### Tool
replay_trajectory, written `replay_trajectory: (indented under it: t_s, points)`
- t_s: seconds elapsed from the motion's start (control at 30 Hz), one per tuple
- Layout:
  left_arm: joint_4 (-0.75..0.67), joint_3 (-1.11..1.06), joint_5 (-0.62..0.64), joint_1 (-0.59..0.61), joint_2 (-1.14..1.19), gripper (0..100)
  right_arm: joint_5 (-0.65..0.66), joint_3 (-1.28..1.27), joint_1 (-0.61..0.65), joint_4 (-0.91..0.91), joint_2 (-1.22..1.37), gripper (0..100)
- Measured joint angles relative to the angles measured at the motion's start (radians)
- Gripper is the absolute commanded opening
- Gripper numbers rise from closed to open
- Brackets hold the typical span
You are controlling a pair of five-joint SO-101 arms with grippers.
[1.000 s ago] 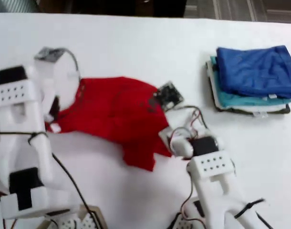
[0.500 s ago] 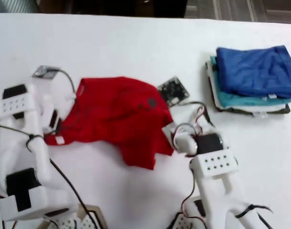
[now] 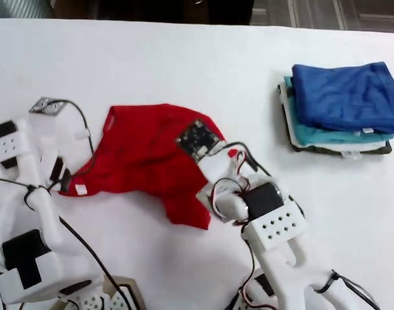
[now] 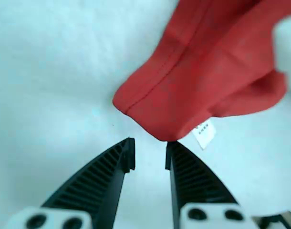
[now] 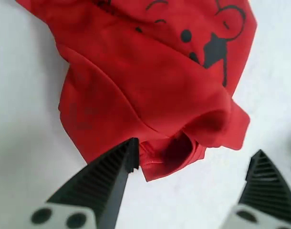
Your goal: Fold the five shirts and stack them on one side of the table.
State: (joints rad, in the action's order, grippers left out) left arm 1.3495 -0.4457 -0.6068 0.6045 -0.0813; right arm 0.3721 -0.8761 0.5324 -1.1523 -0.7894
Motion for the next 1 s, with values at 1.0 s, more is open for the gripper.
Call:
replay_trajectory:
  t_s: [1.0]
  points:
    - [-0.459,-0.219,-0.287,-0.058,0.044,14,0.000,-0.040,-0.002,0.006,0.000,35.4]
